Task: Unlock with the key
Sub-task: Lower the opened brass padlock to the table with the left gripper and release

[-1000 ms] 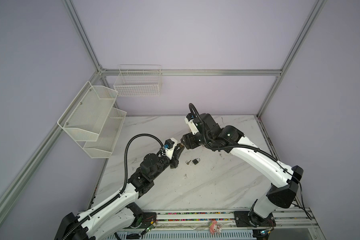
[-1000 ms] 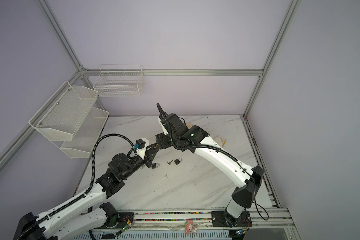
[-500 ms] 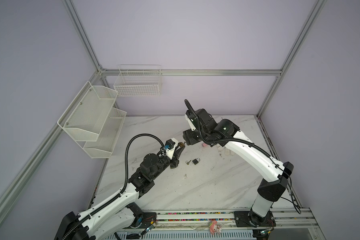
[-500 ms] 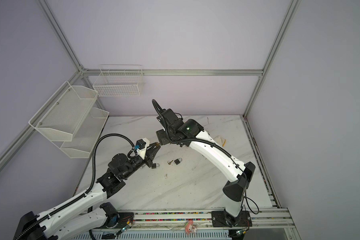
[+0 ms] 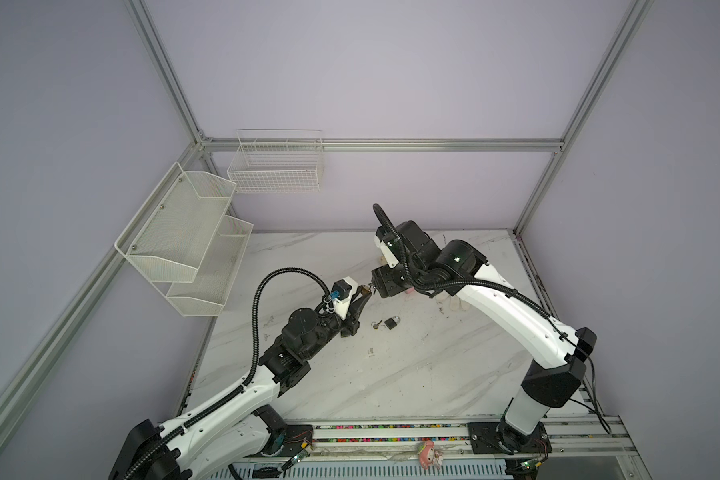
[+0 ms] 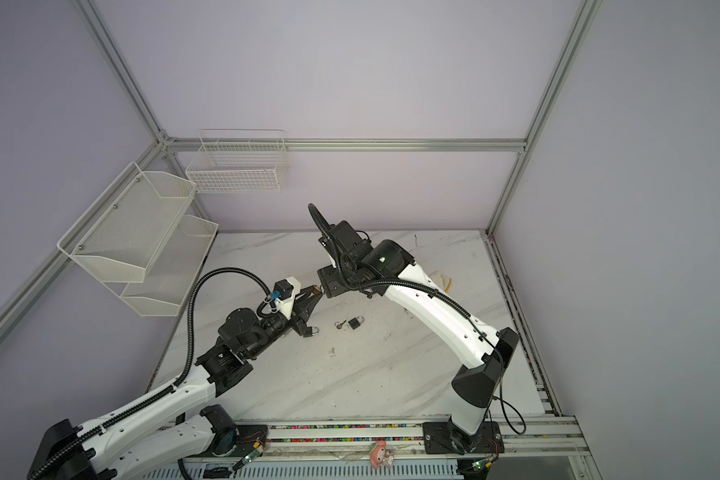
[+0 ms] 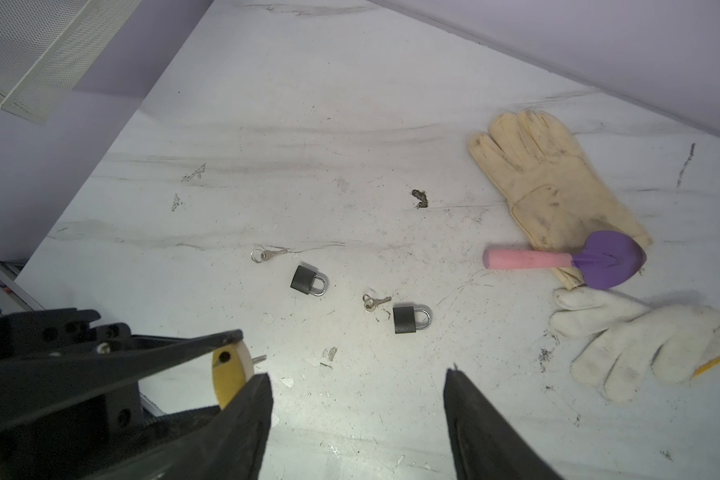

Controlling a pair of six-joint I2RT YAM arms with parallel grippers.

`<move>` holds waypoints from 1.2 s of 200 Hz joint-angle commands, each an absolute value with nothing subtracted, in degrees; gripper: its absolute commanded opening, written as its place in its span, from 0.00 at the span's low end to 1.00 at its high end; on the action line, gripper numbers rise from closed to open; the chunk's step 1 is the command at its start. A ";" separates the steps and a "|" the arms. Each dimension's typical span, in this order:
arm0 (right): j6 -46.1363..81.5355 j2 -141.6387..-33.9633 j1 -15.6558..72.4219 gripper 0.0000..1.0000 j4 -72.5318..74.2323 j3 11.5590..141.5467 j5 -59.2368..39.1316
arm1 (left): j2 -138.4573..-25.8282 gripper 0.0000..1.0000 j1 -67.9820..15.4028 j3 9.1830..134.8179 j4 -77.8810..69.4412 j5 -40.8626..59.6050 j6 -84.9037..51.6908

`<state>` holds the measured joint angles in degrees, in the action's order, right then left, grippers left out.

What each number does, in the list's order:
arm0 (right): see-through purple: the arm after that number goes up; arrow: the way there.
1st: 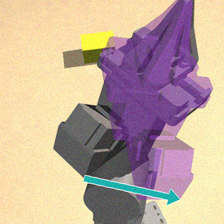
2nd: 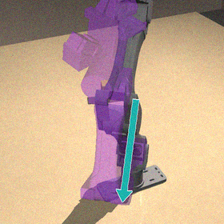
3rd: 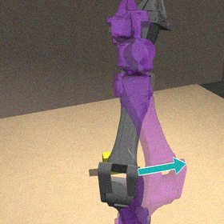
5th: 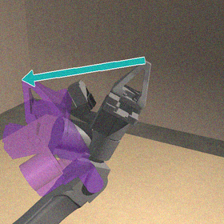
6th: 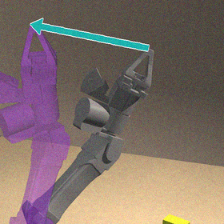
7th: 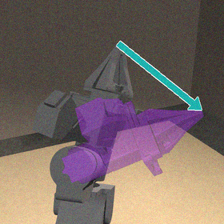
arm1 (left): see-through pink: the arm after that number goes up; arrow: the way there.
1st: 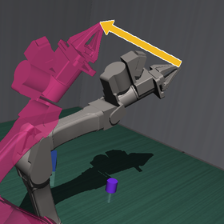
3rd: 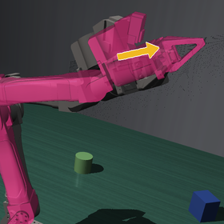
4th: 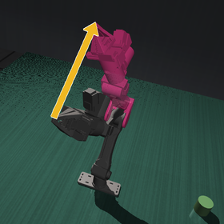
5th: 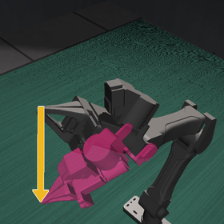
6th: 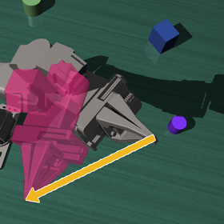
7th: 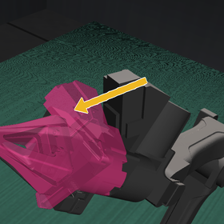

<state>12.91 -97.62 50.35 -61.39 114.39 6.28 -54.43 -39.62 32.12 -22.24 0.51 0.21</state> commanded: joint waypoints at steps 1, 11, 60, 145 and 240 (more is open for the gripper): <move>14.85 -92.93 45.33 0.71 -62.34 111.74 9.98 | -56.78 0.00 -40.83 34.30 -23.98 -2.30 -3.68; 15.88 -91.23 42.64 0.72 -61.29 109.81 10.07 | -58.39 0.00 -41.87 36.43 -21.43 -4.30 -5.69; 21.19 -81.96 34.73 0.87 -50.17 95.73 11.76 | -72.21 0.00 -50.66 53.45 1.13 -14.20 -21.72; 30.42 -68.35 16.80 0.90 -30.46 66.73 1.79 | -99.49 0.00 -59.96 74.97 18.75 -11.68 -45.47; 29.36 -65.88 8.90 0.90 -27.38 61.60 -1.82 | -120.09 0.00 -61.00 94.42 32.33 -11.78 -51.87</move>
